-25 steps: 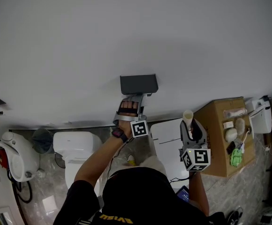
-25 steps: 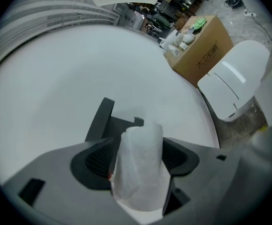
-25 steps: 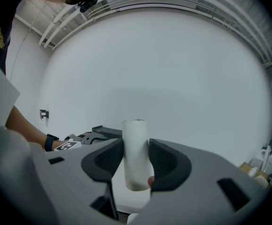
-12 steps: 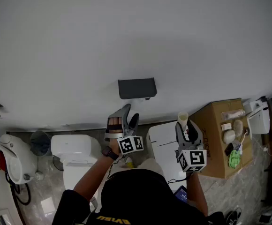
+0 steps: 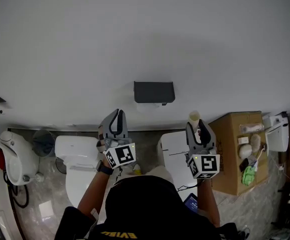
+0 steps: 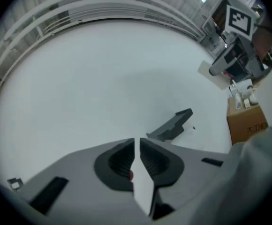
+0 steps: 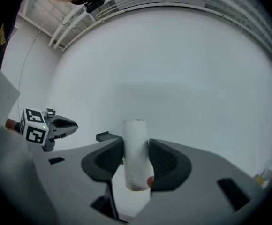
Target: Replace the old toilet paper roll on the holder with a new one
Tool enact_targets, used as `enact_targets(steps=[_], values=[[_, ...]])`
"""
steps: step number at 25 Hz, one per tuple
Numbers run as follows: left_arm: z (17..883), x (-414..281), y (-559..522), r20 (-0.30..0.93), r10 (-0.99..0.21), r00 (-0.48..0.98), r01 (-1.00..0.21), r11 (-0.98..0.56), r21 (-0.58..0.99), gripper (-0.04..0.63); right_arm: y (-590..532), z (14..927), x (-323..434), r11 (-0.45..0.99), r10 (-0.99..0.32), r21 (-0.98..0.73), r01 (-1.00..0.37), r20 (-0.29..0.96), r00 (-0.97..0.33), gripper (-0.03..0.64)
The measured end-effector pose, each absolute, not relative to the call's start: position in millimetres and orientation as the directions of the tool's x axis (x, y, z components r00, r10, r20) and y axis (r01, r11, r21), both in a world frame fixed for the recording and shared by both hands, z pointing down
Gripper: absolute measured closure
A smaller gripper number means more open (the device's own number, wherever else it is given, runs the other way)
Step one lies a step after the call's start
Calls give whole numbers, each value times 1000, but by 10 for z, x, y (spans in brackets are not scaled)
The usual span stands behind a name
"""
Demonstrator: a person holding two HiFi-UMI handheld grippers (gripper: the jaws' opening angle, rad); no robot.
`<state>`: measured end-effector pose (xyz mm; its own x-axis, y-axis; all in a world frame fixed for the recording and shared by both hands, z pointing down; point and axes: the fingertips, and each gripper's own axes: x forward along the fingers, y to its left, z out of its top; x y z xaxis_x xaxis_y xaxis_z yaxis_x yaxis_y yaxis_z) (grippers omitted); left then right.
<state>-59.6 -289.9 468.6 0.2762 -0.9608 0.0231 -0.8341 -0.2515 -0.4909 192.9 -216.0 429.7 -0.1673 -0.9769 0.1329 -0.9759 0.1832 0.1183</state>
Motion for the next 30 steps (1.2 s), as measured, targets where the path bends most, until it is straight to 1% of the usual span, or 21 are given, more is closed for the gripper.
enact_targets(steps=[1, 2, 4, 7, 9, 12, 15, 21, 30], values=[[4649, -661, -2854, 16, -962, 273, -854, -251, -456, 563, -2183, 4275, 1892, 191, -976, 126, -973, 126, -175, 445], [4628, -719, -2815, 16, -962, 274, -874, -255, -414, 571, -2203, 4252, 1859, 201, -975, 136, -970, 121, -185, 445], [4636, -825, -2778, 27, -958, 284, -914, -279, -294, 580, -2236, 4209, 1820, 214, -973, 152, -965, 115, -198, 445], [4743, -1050, -2835, 46, -957, 286, -954, -289, -75, 583, -2287, 4196, 1812, 220, -972, 154, -963, 112, -205, 446], [4795, -1225, -2870, 57, -965, 257, -966, -258, -11, 584, -2299, 4199, 1813, 215, -974, 146, -966, 104, -201, 446], [4796, -1398, -2861, 62, -972, 227, -974, -227, 10, 584, -2276, 4134, 1827, 188, -981, 138, -972, 63, -181, 448], [4734, -1431, -2860, 49, -972, 231, -972, -229, 51, 584, -2278, 4069, 1797, 181, -983, 145, -973, 41, -177, 448], [4628, -1262, -2821, 25, -961, 275, -961, -274, 33, 584, -2246, 4080, 1717, 182, -983, 174, -968, 43, -177, 448], [4662, -1294, -2814, 40, -960, 277, -961, -275, 39, 584, -2220, 4112, 1741, 172, -985, 164, -971, 50, -166, 448]])
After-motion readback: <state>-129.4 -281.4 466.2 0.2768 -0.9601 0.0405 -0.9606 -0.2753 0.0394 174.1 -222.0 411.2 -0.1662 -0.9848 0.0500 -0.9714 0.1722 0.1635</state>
